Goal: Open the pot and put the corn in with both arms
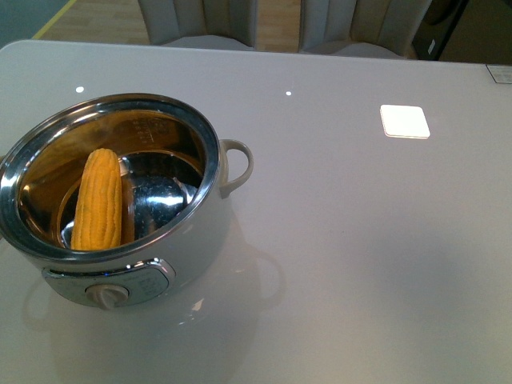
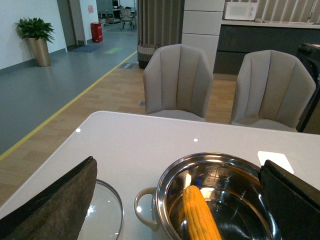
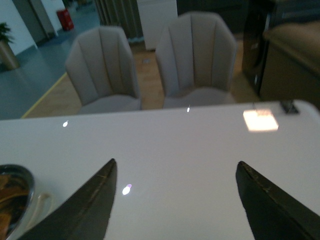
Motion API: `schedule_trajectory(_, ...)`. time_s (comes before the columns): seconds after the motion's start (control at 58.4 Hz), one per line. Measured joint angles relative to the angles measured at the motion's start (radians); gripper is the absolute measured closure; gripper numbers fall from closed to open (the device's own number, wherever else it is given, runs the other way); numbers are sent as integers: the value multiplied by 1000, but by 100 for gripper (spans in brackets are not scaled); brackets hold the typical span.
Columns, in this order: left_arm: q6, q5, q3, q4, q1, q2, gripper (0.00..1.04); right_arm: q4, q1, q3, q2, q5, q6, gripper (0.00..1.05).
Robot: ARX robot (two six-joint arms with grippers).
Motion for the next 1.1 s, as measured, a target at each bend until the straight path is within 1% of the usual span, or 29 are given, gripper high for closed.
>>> schedule_trajectory(0.137, 0, 1, 0, 0, 0, 0, 7, 2, -51, -45, -61, -50, -67, 68)
schedule_trajectory(0.206, 0, 0, 0, 0, 0, 0, 7, -8, -70, -64, -81, -69, -77, 78)
schedule_trajectory(0.291, 0, 0, 0, 0, 0, 0, 7, -22, -95, -84, -116, -93, -84, 94)
schedule_trajectory(0.308, 0, 0, 0, 0, 0, 0, 7, -24, -101, -86, -121, -97, -85, 96)
schedule_trajectory(0.326, 0, 0, 0, 0, 0, 0, 7, -33, -130, -90, -134, -154, -88, 101)
schedule_trajectory(0.343, 0, 0, 0, 0, 0, 0, 7, -38, -153, -93, -143, -179, -96, 103)
schedule_trajectory(0.36, 0, 2, 0, 0, 0, 0, 7, -42, -181, -97, -153, -199, -96, 103)
schedule_trajectory(0.377, 0, 0, 0, 0, 0, 0, 7, -48, -199, -101, -164, -199, -96, 103)
schedule_trajectory(0.411, 0, 0, 0, 0, 0, 0, 7, -57, -212, -109, -180, -200, -96, 103)
schedule_trajectory(0.959, 0, 0, 0, 0, 0, 0, 7, -130, -217, -149, -327, -208, -96, 103)
schedule_trajectory(0.994, 0, 0, 0, 0, 0, 0, 7, -154, -216, -149, -349, -208, -96, 103)
schedule_trajectory(1.062, 0, 0, 0, 0, 0, 0, 7, -282, -217, -149, -443, -210, -96, 103)
schedule_trajectory(1.096, 0, 0, 0, 0, 0, 0, 7, -301, -217, -149, -473, -209, -97, 103)
